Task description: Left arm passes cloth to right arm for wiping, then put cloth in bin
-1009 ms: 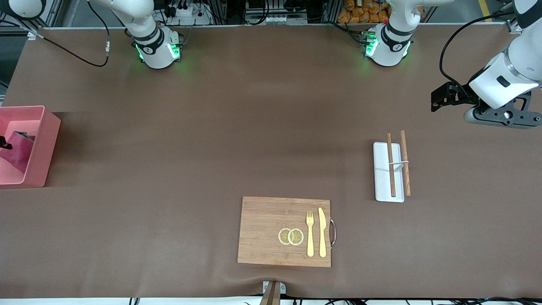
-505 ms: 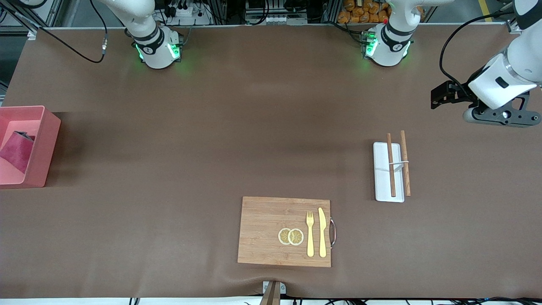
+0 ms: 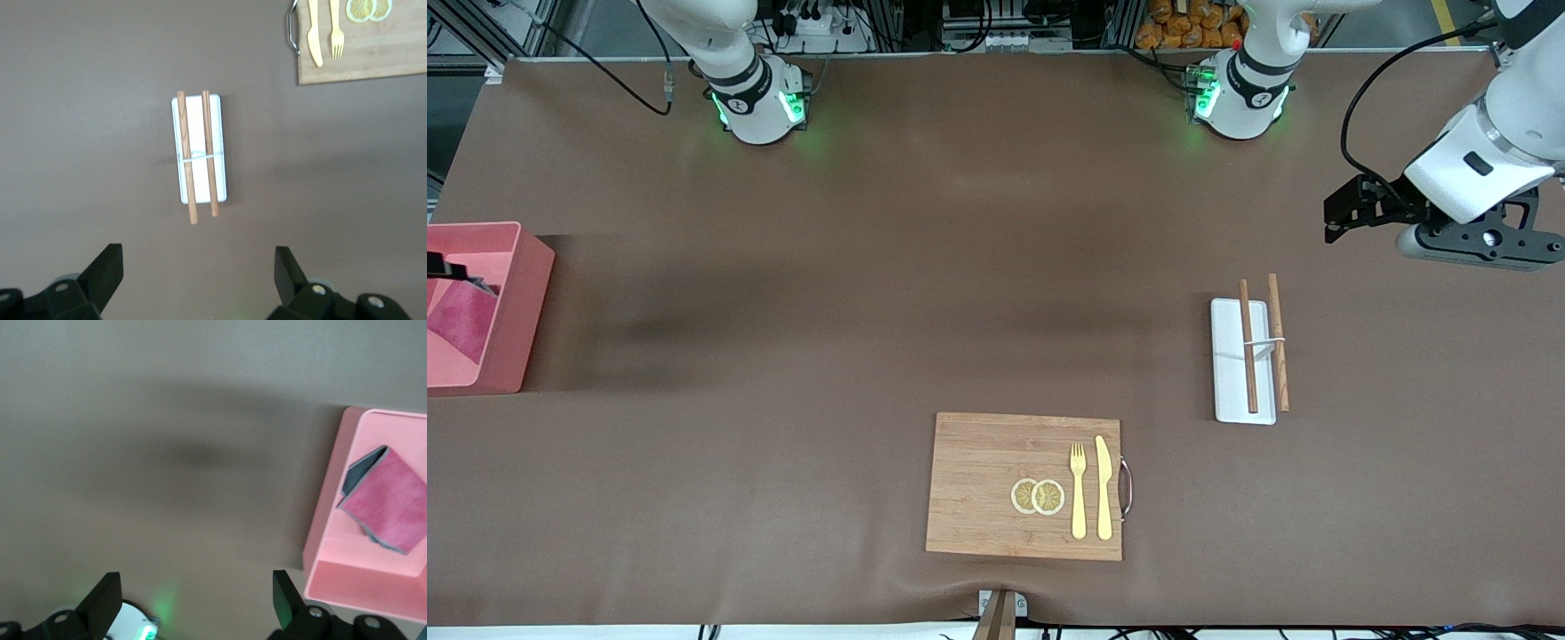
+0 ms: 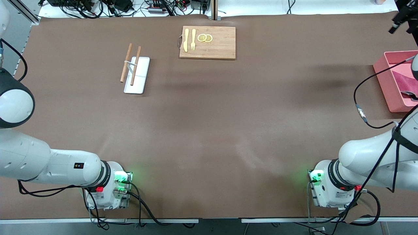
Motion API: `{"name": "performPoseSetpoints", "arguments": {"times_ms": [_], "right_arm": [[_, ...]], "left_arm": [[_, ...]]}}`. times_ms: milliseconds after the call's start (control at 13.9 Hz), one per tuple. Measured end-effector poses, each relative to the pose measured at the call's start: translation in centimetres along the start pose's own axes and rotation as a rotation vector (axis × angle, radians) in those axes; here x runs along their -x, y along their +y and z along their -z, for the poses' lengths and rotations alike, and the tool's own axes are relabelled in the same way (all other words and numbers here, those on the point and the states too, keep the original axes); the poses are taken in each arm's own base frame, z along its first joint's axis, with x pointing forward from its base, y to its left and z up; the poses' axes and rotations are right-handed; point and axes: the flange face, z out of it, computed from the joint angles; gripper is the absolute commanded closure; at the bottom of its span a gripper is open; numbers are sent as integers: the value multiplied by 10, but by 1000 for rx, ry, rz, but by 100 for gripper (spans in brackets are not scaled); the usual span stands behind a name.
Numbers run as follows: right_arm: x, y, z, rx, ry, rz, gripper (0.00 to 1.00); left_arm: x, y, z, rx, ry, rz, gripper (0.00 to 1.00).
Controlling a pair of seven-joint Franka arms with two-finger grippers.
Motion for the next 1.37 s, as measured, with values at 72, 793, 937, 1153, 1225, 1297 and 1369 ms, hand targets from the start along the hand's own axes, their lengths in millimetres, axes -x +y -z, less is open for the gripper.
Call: {"name": "performPoseSetpoints", "arguments": {"times_ms": [72, 793, 937, 1153, 1225, 1297, 1369], "right_arm": [[-7, -26, 5, 10, -9, -42, 0], [-16, -254, 42, 141, 90, -302, 0], [-6, -249, 32, 137, 150, -285, 0], [14, -217, 12, 149, 220, -153, 0], [21, -195, 10, 149, 234, -126, 0], [27, -174, 9, 148, 244, -115, 0], [30, -160, 9, 147, 253, -115, 0]], "left_arm": [[0, -3, 0, -2, 3, 5, 0], [0, -39, 1, -24, 6, -3, 0], [0, -39, 1, -24, 6, -4, 0], [0, -39, 1, -24, 6, -4, 0], [0, -39, 1, -24, 6, -5, 0], [0, -39, 1, -24, 6, -5, 0], [0, -39, 1, -24, 5, -5, 0]]}}
